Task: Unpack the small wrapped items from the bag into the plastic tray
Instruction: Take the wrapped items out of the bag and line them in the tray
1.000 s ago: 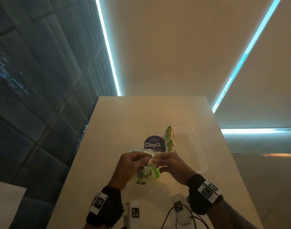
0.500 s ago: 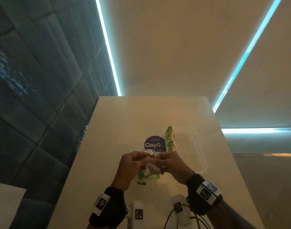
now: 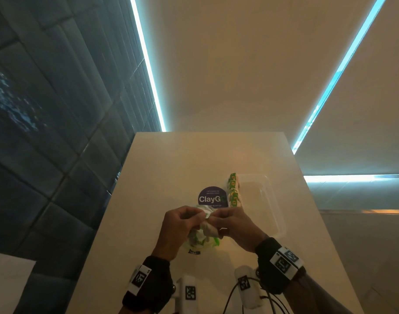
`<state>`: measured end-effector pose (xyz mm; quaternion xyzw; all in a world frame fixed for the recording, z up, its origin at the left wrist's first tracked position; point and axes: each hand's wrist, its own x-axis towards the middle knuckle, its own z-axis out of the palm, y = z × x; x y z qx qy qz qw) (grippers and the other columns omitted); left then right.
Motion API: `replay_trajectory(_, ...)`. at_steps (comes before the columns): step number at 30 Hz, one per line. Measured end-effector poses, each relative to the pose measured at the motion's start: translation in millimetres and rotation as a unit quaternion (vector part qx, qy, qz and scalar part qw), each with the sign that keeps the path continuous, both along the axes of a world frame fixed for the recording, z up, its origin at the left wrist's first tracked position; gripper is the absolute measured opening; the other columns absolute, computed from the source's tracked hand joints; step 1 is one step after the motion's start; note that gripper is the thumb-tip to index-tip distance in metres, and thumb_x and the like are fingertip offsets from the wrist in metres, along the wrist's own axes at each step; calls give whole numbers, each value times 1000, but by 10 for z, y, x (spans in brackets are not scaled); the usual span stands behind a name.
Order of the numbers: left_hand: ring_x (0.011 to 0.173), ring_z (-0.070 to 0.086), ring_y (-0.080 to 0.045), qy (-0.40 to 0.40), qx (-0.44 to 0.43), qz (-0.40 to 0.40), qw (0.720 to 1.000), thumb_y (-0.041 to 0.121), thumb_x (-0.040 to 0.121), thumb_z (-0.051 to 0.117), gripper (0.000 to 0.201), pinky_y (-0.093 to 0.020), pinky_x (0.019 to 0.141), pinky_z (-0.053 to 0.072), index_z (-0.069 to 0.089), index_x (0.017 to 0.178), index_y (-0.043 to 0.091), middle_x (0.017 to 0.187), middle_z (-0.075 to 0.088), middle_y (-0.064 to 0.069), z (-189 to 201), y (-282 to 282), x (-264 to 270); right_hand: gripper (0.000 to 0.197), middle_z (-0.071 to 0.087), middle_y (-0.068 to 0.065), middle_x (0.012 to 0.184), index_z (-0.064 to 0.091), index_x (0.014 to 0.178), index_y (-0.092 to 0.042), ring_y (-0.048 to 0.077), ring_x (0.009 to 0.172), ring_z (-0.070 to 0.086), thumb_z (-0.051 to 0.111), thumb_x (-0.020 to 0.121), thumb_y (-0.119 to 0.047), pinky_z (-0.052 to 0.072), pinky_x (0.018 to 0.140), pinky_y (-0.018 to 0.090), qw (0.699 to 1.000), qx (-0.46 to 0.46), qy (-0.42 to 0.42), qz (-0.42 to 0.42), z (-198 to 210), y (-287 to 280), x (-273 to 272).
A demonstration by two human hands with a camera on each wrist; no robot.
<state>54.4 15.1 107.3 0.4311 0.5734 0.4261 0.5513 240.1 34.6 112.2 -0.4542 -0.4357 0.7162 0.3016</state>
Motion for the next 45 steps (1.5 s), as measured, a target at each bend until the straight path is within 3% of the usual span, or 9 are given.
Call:
replay_trajectory(6,94,71,-29,-29,-27,-12,999,6,82,73,20,-51,89,57,70,101,9,97,74,-11,6,43,-62,15,65,15,91,65,97,9,24,81,62,63,90,-4,55,72,33,1000,-4,12,-6,14,-3,-7)
replay_trajectory(12,95,71,-24,11,-20,-65,998,4,86,68,20,-44,87,58,77,100,16,100,75,-5,69,45,-93,14,66,15,94,63,101,8,21,81,65,59,91,-2,56,69,29,1000,12,11,-5,34,-2,-20)
replay_trajectory(18,89,73,-26,9,-17,-49,999,3,78,77,28,-46,81,60,71,102,16,93,76,-9,125,46,-104,6,64,22,95,62,90,0,38,91,59,66,85,-2,48,88,57,999,11,28,-39,57,-8,-52)
replay_trajectory(22,89,73,-25,26,-4,-30,999,9,80,76,16,-48,82,59,75,94,15,92,76,-7,97,41,-124,9,64,27,98,62,95,2,38,92,61,64,86,2,52,84,53,999,31,17,-23,77,-19,-36)
replay_trajectory(26,93,72,-21,33,-1,-44,998,9,88,68,20,-46,84,59,77,100,22,96,76,-3,114,17,-81,16,61,38,107,63,102,1,44,95,62,62,87,7,53,82,54,998,57,8,-26,76,-27,-56)
replay_trajectory(32,91,72,-22,74,19,-32,997,12,84,72,26,-45,78,61,74,97,35,94,75,-5,139,25,-90,20,67,28,91,61,104,1,37,84,65,66,85,4,56,76,46,997,67,-1,-40,76,-48,-69)
replay_trajectory(38,81,73,-18,101,32,-30,994,10,84,72,13,-45,75,62,77,93,18,85,76,-3,178,8,-74,16,69,28,98,63,100,-1,35,87,68,66,85,3,57,81,49,996,72,-11,-50,59,-62,-78)
replay_trajectory(42,87,73,-16,101,32,-49,993,10,81,76,16,-43,79,61,77,96,17,89,76,1,182,-22,-55,17,69,29,98,62,102,0,45,91,67,66,86,1,55,81,54,995,86,-14,-48,46,-76,-80)
replay_trajectory(45,87,73,-15,94,25,-45,994,9,81,75,17,-42,81,60,77,93,20,89,76,2,191,-21,-59,18,67,31,98,62,104,3,41,86,66,66,87,-1,56,75,47,996,79,-8,-49,53,-95,-67)
